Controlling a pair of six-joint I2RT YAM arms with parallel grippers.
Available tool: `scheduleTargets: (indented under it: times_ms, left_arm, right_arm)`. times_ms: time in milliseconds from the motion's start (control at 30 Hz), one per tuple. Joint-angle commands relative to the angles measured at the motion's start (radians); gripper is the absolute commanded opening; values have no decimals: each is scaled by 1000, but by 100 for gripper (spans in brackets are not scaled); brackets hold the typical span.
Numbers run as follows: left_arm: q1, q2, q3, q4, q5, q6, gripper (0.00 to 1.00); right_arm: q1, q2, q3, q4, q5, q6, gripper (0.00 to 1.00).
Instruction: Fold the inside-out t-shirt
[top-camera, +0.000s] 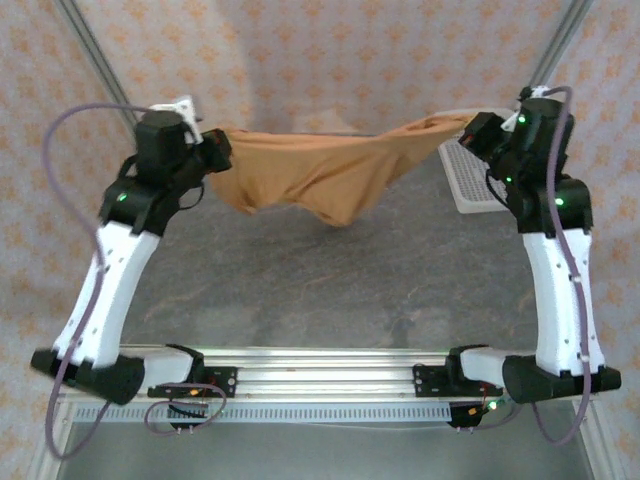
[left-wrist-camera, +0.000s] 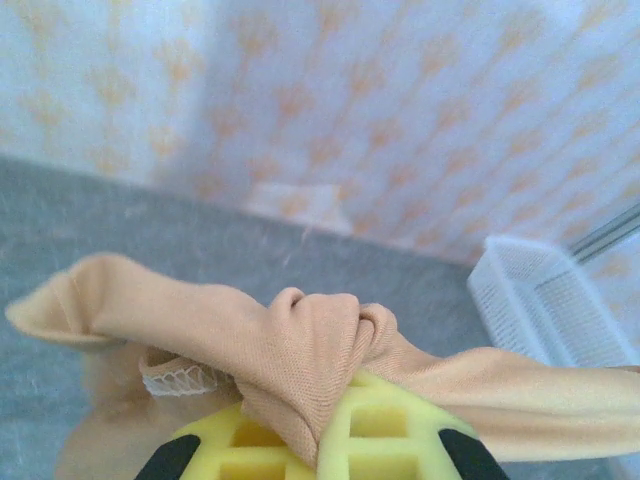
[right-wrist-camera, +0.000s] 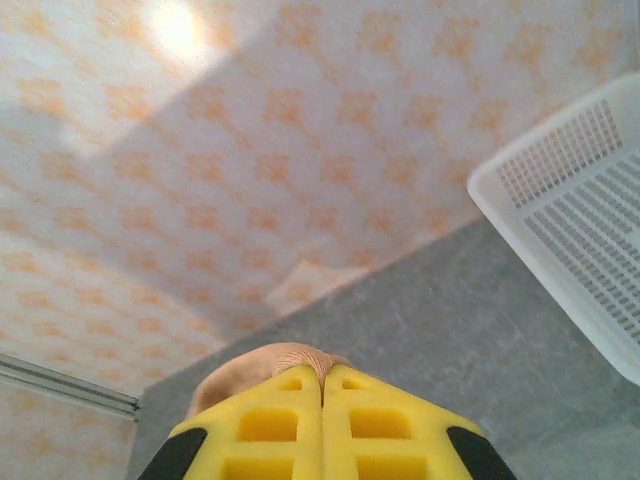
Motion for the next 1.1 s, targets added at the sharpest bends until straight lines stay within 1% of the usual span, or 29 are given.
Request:
scheduleTargets:
  times_ms: [0, 100, 200, 367, 467, 567, 633, 700, 733, 767, 800, 833, 867, 900, 933, 967, 1000, 1067]
  left_arm:
    - [7, -52, -1, -102, -27, 26, 0]
    - [6, -117, -3, -93, 15, 29, 0]
    - [6, -148, 2, -81, 53, 38, 0]
    - [6, -101, -2, -78, 66, 70, 0]
    - [7, -13, -40, -58, 65, 90, 0]
    - [7, 143, -50, -34, 72, 108, 0]
    - [7, 302, 7, -44, 82, 121, 0]
    - [9, 485, 118, -92, 88, 130, 0]
    - [11, 579, 183, -116, 92, 133, 10]
    - [13, 659, 250, -139, 92, 137, 37]
    - [15, 756, 329, -175, 79, 140, 49]
    - [18, 824, 400, -213, 61, 143, 55]
    - [19, 863, 448, -242, 42, 144, 60]
    - [19, 883, 480, -266, 28, 144, 63]
    - [19, 876, 471, -268, 22, 143, 64]
    - [19, 851, 434, -255, 21, 140, 64]
    - [17, 804, 361, -232, 15, 133, 63]
    - [14, 698, 183, -175, 11, 121, 60]
  right_arm:
    - [-7, -109, 59, -55, 24, -23, 0]
    - [-7, -171, 79, -70, 23, -25, 0]
    - [-7, -182, 113, -90, -4, -26, 0]
    - [-7, -126, 124, -92, 9, -41, 0]
    - [-7, -63, 85, -48, 28, -58, 0]
    - [-7, 40, 42, -1, 82, -85, 0]
    - [-7, 135, 17, 45, 109, -100, 0]
    - [-7, 243, 17, 80, 113, -108, 0]
    - [-7, 311, 33, 83, 112, -111, 0]
    - [-7, 374, 58, 79, 109, -110, 0]
    - [-7, 454, 99, 59, 104, -108, 11]
    - [-7, 536, 157, 18, 94, -103, 27]
    - [-8, 601, 216, -30, 78, -98, 38]
    - [-7, 679, 286, -93, 42, -89, 48]
    - [-7, 737, 348, -153, 5, -78, 54]
    - [-4, 769, 377, -193, -22, -68, 56]
    - [3, 781, 369, -208, -40, -59, 59]
    - [29, 735, 263, -170, -48, -46, 62]
